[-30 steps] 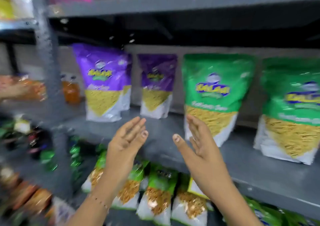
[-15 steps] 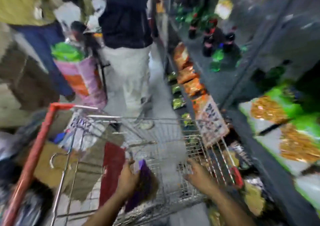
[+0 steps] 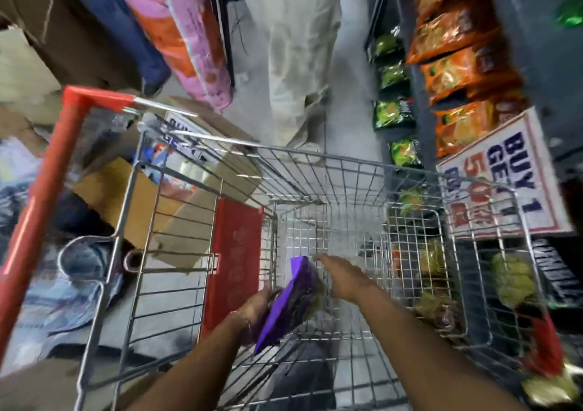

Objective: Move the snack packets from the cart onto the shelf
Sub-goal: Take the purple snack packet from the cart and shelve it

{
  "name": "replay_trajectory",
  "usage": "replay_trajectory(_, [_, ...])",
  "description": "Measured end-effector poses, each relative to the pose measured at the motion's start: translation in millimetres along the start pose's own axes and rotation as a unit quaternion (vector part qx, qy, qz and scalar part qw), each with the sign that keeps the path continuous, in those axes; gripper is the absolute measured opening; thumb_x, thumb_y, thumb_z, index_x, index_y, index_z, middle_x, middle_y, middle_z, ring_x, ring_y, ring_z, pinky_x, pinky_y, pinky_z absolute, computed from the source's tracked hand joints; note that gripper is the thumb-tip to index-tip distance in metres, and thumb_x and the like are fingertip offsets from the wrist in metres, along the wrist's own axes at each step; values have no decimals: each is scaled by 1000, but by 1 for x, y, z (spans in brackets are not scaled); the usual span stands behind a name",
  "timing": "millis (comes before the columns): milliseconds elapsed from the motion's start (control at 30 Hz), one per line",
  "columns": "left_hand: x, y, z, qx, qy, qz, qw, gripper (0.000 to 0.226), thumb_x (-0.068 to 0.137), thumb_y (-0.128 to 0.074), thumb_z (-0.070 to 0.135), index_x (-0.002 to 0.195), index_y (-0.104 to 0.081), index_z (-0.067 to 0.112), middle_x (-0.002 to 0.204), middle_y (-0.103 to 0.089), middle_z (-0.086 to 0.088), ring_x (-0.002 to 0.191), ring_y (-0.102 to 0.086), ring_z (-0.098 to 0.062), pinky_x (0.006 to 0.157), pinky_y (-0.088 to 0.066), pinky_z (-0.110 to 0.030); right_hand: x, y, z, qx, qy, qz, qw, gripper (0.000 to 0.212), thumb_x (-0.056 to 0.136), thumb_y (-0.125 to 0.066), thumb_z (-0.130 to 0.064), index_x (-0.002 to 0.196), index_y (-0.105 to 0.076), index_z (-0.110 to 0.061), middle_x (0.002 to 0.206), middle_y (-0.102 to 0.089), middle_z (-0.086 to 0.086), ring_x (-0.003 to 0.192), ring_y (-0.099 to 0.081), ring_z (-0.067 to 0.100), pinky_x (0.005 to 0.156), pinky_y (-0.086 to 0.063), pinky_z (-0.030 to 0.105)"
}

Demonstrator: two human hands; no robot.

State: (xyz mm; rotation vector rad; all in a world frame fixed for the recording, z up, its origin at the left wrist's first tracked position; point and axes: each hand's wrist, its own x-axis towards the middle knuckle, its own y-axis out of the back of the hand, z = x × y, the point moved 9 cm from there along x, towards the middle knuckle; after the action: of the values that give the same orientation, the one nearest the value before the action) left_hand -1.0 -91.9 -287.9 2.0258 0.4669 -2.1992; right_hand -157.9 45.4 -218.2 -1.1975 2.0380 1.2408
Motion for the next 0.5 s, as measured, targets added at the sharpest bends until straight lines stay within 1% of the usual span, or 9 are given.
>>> replay_trajectory(67, [17, 2, -1, -23, -8, -17, 1000, 64, 79, -41, 71, 98, -69, 17, 94, -71, -14, 74, -67, -29, 60, -59, -39, 15, -12, 4, 5, 5, -14, 1000, 57, 82, -68, -13, 132, -47, -33, 138, -55, 8, 117, -58, 31, 101, -47, 48])
replay_trajectory(100, [24, 3, 0, -47, -16, -27, 998, 66, 80, -36, 74, 106, -67, 21, 106, -69, -15, 84, -66, -33, 63, -59, -46, 19, -17, 6, 16, 0, -27, 1000, 52, 83, -67, -15, 127, -51, -37, 132, -60, 5, 110, -62, 28, 98, -49, 47])
replay_trajectory(133, [24, 4, 5, -64, -32, -9, 997, 66, 84, -30, 73, 112, -64, 24, 111, -67, -14, 87, -66, -34, 63, -59, -48, 26, -23, 9, 37, 0, -28, 999, 45, 84, -67, -17, 121, -54, -40, 125, -64, 3, 103, -64, 26, 96, -51, 46])
replay_trajectory(167, [28, 5, 9, -84, -43, 3, 996, 65, 87, -26, 70, 113, -62, 23, 107, -69, -13, 81, -68, -32, 61, -59, -44, 27, -23, 9, 46, -3, -29, 999, 39, 83, -68, -20, 115, -57, -41, 118, -66, 1, 98, -65, 24, 93, -52, 46])
replay_trajectory(267, [27, -2, 22, -103, -60, 3, 993, 65, 88, -29, 64, 105, -62, 11, 68, -76, -10, 55, -71, -24, 51, -58, -29, 35, -19, 11, 55, 29, 6, 998, 22, 82, -68, -22, 103, -66, -31, 108, -70, -1, 98, -64, 24, 88, -53, 41])
replay_trajectory(333, [21, -10, 31, -62, -75, -15, 995, 71, 86, -28, 63, 104, -63, 5, 60, -75, -7, 50, -71, -20, 45, -55, -23, 30, -10, 15, 94, 33, 36, 994, 11, 80, -67, -19, 83, -69, -29, 90, -69, -6, 95, -66, 24, 83, -53, 36])
replay_trajectory(400, [10, -14, 41, -58, -90, -30, 994, 70, 93, -21, 58, 95, -68, 7, 55, -74, -3, 43, -68, -13, 39, -50, -17, 22, -4, 19, 128, 47, 53, 989, 29, 77, -63, -7, 64, -64, -34, 72, -60, -11, 84, -62, 18, 77, -53, 34])
replay_trajectory(467, [-12, -24, 52, -57, -82, -78, 992, 77, 94, -18, 59, 84, -76, 11, 57, -75, -4, 44, -68, -15, 43, -52, -18, 3, 11, 16, 155, 64, 86, 982, 42, 70, -57, 6, 69, -67, -35, 78, -67, -6, 87, -63, 16, 82, -56, 41])
replay_trajectory(500, [-27, -30, 60, -56, -93, -96, 989, 82, 94, -18, 59, 73, -79, 10, 56, -75, -6, 45, -69, -17, 45, -53, -21, -11, 22, 11, 174, 66, 101, 977, 37, 68, -56, 4, 75, -69, -31, 84, -70, 0, 90, -65, 17, 84, -56, 40])
